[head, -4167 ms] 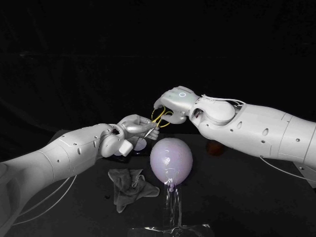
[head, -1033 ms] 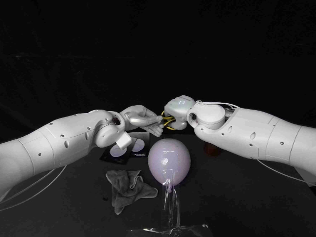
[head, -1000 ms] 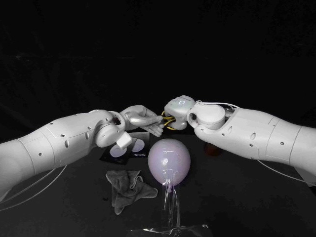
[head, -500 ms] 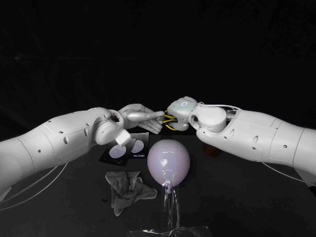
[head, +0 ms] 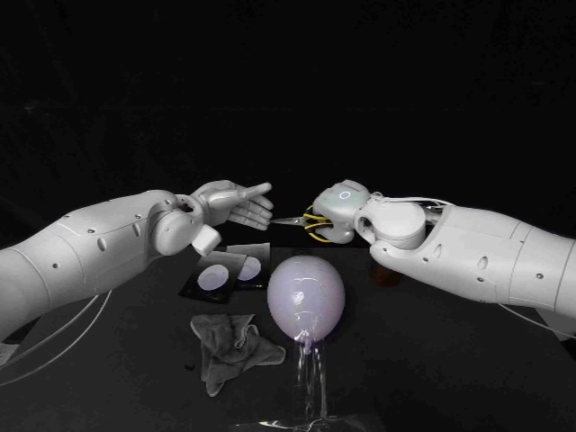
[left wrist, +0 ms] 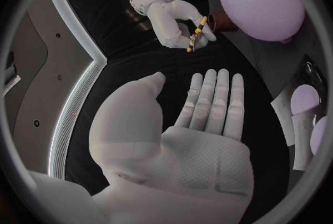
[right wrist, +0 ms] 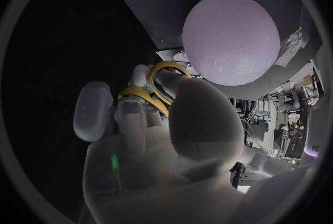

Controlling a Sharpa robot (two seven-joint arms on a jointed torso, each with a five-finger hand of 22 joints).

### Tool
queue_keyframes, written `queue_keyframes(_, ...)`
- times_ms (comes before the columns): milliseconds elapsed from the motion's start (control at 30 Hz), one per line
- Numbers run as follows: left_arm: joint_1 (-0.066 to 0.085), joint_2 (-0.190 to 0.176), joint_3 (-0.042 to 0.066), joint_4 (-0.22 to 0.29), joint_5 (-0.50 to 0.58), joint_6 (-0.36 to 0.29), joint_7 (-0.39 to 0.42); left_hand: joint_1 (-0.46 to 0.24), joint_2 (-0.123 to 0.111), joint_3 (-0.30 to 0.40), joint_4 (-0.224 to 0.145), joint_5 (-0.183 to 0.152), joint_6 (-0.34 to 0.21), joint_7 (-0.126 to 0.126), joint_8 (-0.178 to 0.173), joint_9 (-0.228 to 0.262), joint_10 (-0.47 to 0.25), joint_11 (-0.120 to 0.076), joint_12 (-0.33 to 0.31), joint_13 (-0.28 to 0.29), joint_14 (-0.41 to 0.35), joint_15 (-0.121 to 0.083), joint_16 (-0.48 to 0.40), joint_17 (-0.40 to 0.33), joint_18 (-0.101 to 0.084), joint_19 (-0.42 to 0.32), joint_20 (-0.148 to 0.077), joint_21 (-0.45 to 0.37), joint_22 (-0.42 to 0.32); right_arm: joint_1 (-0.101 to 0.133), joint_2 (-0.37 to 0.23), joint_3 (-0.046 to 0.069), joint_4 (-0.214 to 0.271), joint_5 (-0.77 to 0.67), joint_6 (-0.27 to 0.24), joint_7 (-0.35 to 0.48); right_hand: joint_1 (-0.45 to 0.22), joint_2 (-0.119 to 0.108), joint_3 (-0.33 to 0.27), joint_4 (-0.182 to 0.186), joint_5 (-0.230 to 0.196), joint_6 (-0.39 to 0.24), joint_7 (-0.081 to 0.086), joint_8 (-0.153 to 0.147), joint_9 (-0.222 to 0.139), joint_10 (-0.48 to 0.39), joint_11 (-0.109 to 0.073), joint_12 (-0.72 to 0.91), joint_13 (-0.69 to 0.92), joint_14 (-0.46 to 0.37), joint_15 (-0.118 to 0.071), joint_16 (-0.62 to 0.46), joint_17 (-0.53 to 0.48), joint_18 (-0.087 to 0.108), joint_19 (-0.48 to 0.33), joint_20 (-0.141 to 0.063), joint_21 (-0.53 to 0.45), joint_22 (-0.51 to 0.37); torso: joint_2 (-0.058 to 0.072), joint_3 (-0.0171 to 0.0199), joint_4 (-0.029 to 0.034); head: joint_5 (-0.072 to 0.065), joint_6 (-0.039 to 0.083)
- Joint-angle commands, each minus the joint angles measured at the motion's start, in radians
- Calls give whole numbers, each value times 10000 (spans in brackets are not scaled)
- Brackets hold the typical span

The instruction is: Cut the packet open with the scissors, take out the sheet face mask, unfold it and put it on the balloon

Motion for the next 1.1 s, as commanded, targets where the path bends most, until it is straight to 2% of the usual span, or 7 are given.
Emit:
queue_keyframes(33,27,-133,2,-131,629,-323,260,-232,24,-373,-2,17,74,340,-111,-31,-85,2,31,16,-101,-5,66,-18,4,27,4,-7,23,19,-177,5,40,-40,-677,96,86,-23,99,-22,30,58,-2,-60,40,3110,-1042,9385,1786,906,-30,-53,1957,-47,-131,19,-98,-57,1,1,7,13,12)
queue_keyframes(233,25,-510,-37,-196,534,-968,833,591,188,-913,-100,14,85,218,-265,-108,-49,-102,75,27,124,-106,292,35,147,271,-4,113,61,74,-661,7,212,1671,-1988,426,38,-9,149,99,30,27,36,-178,62,3057,-1013,9216,1580,871,-3,-112,1787,-2,-257,75,-296,-219,3,12,2,158,-60)
queue_keyframes(333,9,-724,-96,-132,79,-1398,1287,2712,198,-373,-1110,51,165,-54,-304,-159,13,-295,99,26,533,-280,593,146,302,719,-59,377,161,132,-972,8,392,3541,-2749,1132,6,30,219,289,31,-187,136,-512,-60,2956,-934,8934,1245,780,53,-257,1384,113,-581,134,-805,-668,5,7,-3,287,-104)
queue_keyframes(533,-203,-1339,-235,296,-1149,-2270,2275,3855,121,193,-1665,28,507,-112,-318,-265,133,-351,96,-2,864,-423,843,248,318,1041,-163,585,234,268,-1811,11,980,8564,-3591,3066,359,37,439,390,30,-487,409,-1320,-504,2758,-702,8375,636,637,251,-537,750,270,-1010,242,-1553,-1272,13,-2,-4,524,-224)
queue_keyframes(867,-864,-2291,-324,1068,-3958,-3245,3502,3848,-369,644,-1582,17,823,-115,-514,-513,457,-384,68,-24,846,-428,924,312,242,1044,-255,670,250,356,-2832,8,1739,14089,-3110,4327,508,102,272,547,28,-482,535,-1814,-783,2828,-596,8486,851,672,337,-529,832,261,-885,250,-1509,-1164,29,-21,26,904,-701)
queue_keyframes(933,-970,-2448,-335,1181,-4805,-3376,3700,3733,-544,615,-1493,4,772,-87,-620,-591,415,-343,6,-30,515,-334,722,243,167,652,-125,430,129,344,-2952,7,1883,14918,-2924,4398,515,113,244,558,28,-474,542,-1847,-799,2845,-590,8528,908,678,341,-521,856,255,-861,245,-1485,-1137,23,-15,33,999,-789)
queue_keyframes(1100,-1236,-2731,-398,1337,-6771,-3697,4030,3549,-857,-50,-1339,20,121,-105,-1128,-877,-781,48,-97,-75,-841,154,-174,-152,-381,-1400,31,-588,-118,235,-3148,3,2198,16401,-2529,4443,552,140,195,557,29,-460,549,-1910,-828,2870,-584,8582,984,694,346,-498,915,249,-823,233,-1455,-1101,20,-14,19,1206,-989)
